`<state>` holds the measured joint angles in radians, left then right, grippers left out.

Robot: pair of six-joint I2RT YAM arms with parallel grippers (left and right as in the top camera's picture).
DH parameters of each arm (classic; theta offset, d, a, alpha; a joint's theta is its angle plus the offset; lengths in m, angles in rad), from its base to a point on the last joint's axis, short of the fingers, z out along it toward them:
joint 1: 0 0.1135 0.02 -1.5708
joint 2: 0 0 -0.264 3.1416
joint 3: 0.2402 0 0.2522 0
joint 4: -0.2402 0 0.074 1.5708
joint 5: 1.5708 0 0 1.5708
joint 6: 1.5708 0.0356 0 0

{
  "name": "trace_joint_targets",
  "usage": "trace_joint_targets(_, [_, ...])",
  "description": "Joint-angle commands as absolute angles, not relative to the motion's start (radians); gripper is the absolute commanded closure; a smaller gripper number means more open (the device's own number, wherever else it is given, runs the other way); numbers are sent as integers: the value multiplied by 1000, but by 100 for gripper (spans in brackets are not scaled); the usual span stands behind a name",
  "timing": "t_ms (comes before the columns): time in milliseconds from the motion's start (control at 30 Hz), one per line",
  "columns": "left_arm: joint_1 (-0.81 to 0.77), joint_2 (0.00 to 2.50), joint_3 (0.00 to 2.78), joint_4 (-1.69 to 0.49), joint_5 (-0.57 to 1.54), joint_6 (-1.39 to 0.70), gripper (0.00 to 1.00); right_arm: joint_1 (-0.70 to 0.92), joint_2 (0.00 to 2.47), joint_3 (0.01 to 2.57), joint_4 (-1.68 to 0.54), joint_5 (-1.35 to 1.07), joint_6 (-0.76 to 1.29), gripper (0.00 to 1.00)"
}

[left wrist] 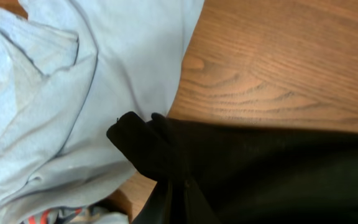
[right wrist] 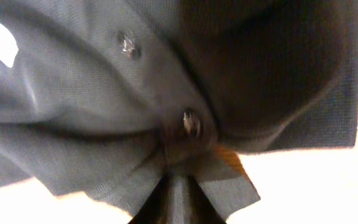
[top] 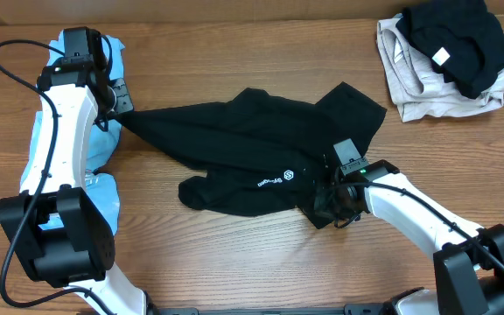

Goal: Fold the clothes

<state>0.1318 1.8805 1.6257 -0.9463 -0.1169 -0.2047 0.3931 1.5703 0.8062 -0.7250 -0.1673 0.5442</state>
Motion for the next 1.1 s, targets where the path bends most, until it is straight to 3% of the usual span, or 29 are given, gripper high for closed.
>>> trace_joint_targets(0, [136,1877,1636,-968,-130,-217,96,355,1573,805,-693,-85,581,96])
trace_joint_targets(200, [136,1876,1636,-1006,-81,-218,96,178,1573,805,-601,-99,527,96])
trace_joint_targets(400, [136,1877,1636,-1040,30,-218,96,69,1573,805,-534,-289,393,96])
trace_joint_targets(533, [136,1877,1636,-1040,31,-218,96,73,1573,805,-574,-284,386,83])
trace_joint_targets(667, [135,1877,1636,-1040,30,-218,96,105,1573,805,-614,-362,361,47])
trace_joint_targets(767, [135,1877,1636,-1040,30,-218,96,146,1573,805,-652,-371,361,35])
trace_joint_targets(867, [135,1877,1636,-1040,30,-218,96,201,1573,805,-681,-368,363,30])
trace_joint_targets(1067, [135,1877,1635,-1040,30,-218,96,279,1573,805,-675,-332,424,32])
